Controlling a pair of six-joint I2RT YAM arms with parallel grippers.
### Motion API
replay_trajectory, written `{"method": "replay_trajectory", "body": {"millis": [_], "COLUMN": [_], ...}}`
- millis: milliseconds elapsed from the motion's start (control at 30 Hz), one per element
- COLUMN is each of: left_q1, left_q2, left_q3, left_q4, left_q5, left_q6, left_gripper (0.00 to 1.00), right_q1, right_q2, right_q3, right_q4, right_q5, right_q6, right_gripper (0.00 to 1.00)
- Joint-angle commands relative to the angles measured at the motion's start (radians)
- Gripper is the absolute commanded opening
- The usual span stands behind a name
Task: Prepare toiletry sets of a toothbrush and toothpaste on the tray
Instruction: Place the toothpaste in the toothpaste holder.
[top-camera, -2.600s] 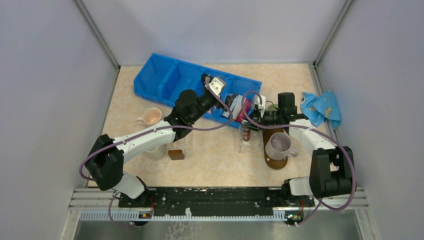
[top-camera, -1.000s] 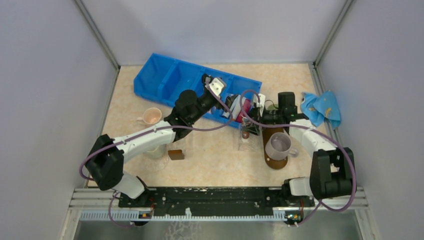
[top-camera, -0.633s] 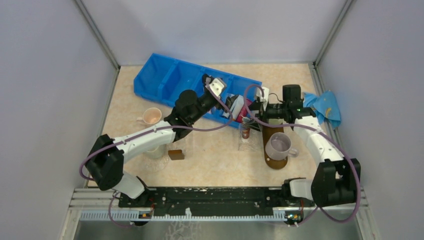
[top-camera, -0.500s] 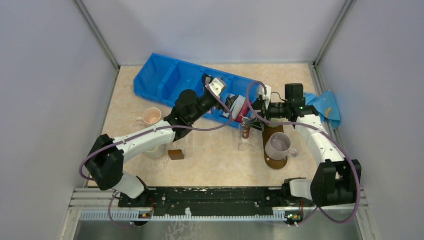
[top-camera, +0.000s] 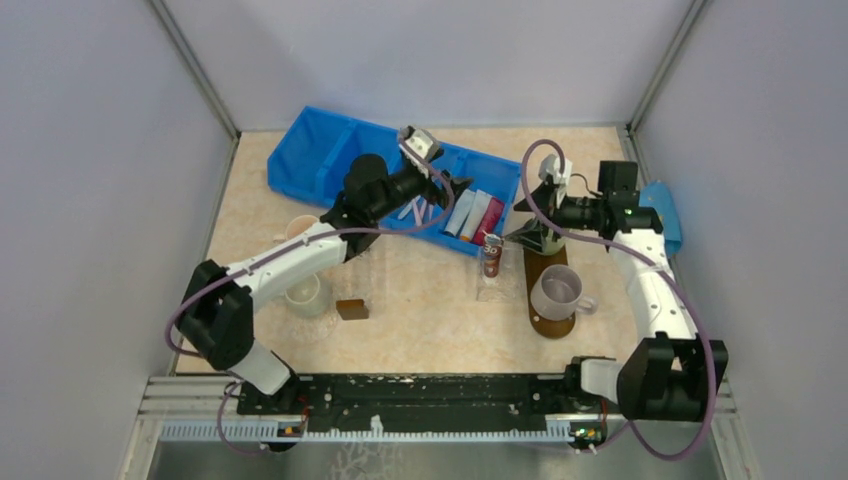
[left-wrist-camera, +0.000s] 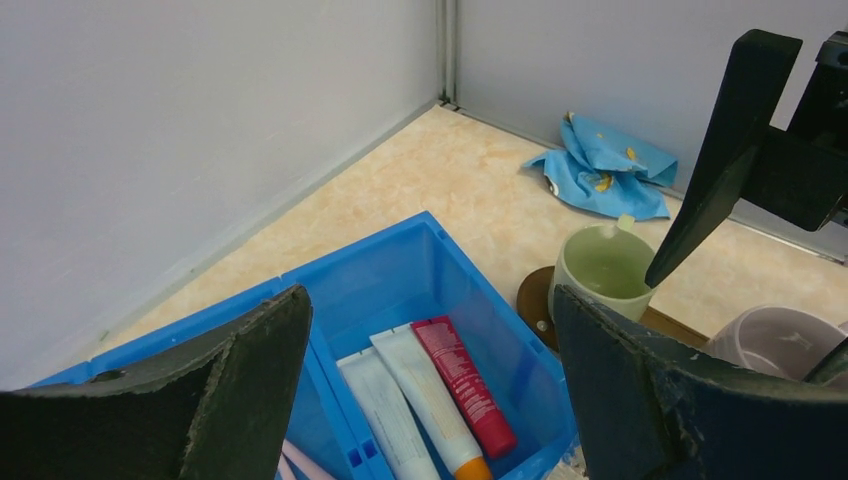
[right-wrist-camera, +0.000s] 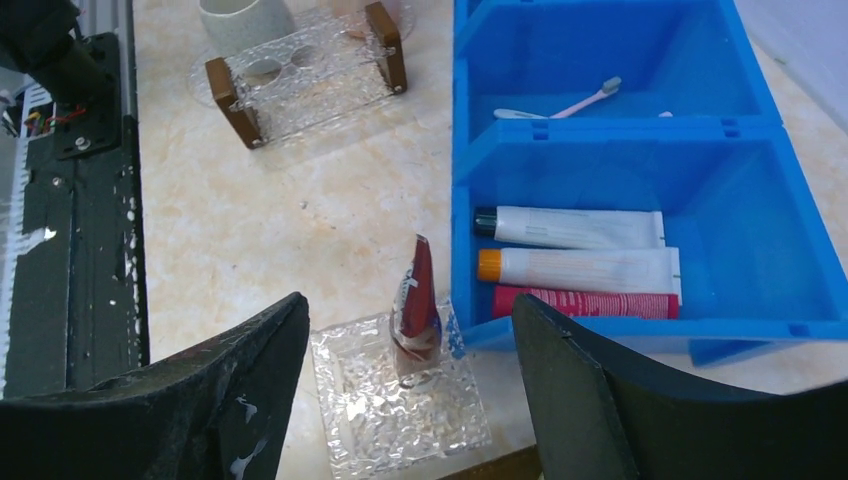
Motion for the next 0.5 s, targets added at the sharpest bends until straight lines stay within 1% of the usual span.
{"method": "replay_trajectory", "body": {"millis": [0,133,267,333,433,467], "left_q1": [0.015,0.017,0.018,0.017,0.016,0.016], "left_q2": [0.076,0.153,0.226,0.261,0.340,0.372], "left_q3": [0.111,0.201,0.287,0.322,0.399,0.433], "left_q4": [-0.117,-0.219,-0.306,-0.335,-0.390,-0.418], "left_q5": [0.096,0.074,0.010,-0.022,-0.039,-0.035], "left_q6": [-0.082,-0.099,-0.105,-0.104,-0.098,-0.095], "left_gripper": [0.93,0.89,0.80,0.72,0.56,0.52], "right_q1": [-0.039,-0.063,-0.080,-0.088,-0.092,-0.093], "right_q2": [-0.026,-0.029,-0.028,-0.028,-0.028,-0.027], "right_q3": [0.023,0.005,-0.011,-0.018,-0.026,-0.029], "right_q4": [0.134,0.226,0.294,0.311,0.325,0.329], "right_q5": [-0.004,0.055,0.125,0.141,0.155,0.155], "right_q6": [0.157,0.272,0.357,0.372,0.385,0.387], "right_gripper": [0.74,0.73,0.72,0.72,0.72,0.72]}}
